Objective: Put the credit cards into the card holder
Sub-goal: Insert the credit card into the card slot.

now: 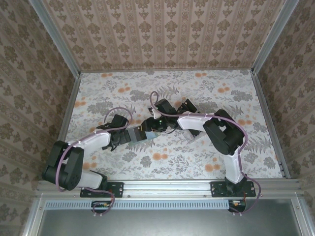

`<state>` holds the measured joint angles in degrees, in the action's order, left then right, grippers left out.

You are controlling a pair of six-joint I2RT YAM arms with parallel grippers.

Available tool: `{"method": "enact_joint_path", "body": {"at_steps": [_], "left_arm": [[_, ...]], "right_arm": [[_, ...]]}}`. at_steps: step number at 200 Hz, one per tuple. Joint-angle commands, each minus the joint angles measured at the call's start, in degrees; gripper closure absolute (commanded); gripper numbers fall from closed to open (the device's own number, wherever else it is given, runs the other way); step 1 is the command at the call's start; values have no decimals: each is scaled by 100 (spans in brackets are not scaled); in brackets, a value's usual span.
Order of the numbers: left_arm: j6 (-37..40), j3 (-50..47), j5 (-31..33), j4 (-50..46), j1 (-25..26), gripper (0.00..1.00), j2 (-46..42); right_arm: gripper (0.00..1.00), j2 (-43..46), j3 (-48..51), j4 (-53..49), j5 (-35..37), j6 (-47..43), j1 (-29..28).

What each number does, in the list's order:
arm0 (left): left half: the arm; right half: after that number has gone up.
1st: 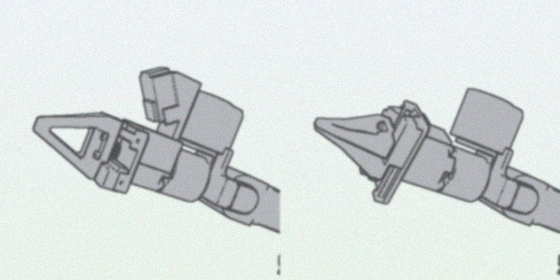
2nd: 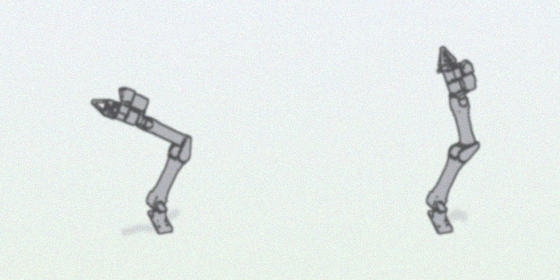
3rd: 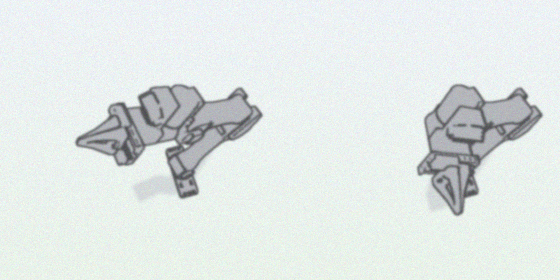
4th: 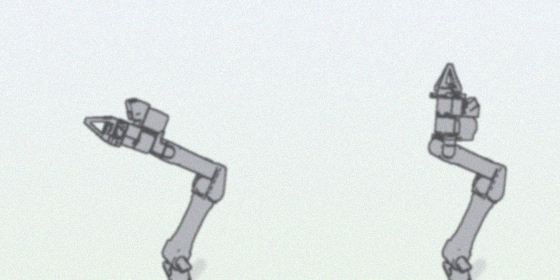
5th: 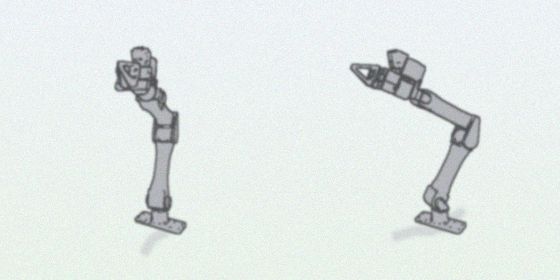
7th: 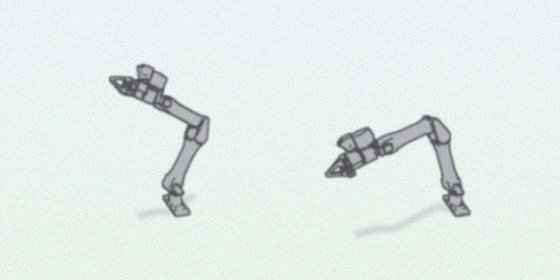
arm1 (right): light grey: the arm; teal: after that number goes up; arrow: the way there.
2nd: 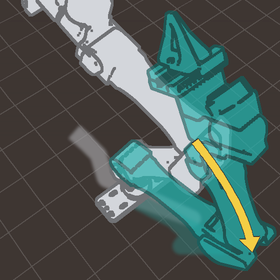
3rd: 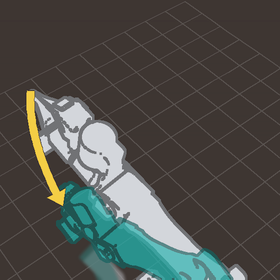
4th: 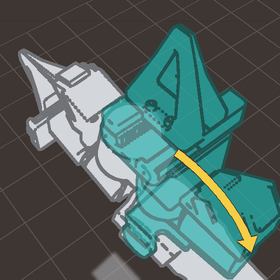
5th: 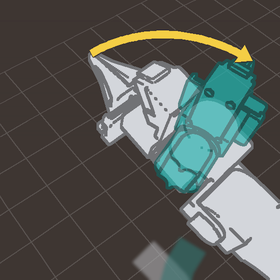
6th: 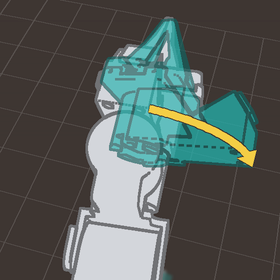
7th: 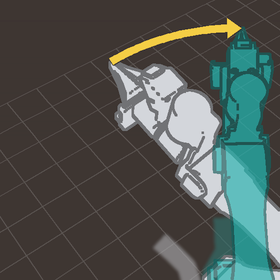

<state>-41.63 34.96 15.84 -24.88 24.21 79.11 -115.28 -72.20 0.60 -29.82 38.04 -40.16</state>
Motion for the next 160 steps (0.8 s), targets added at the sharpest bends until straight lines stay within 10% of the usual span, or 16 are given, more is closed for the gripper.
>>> {"method": "enact_joint_path", "body": {"at_steps": [1,49,160], "left_arm": [[185,114,-36,394,-78,0,160],[286,125,-120,531,-154,0,239],[304,125,-204,629,-199,0,364]], "right_arm": [[58,165,-320,-779,444,-411,22],[85,-158,-815,-1434,803,-756,-42],[91,-881,-1405,-1724,767,-860,-201]]}}
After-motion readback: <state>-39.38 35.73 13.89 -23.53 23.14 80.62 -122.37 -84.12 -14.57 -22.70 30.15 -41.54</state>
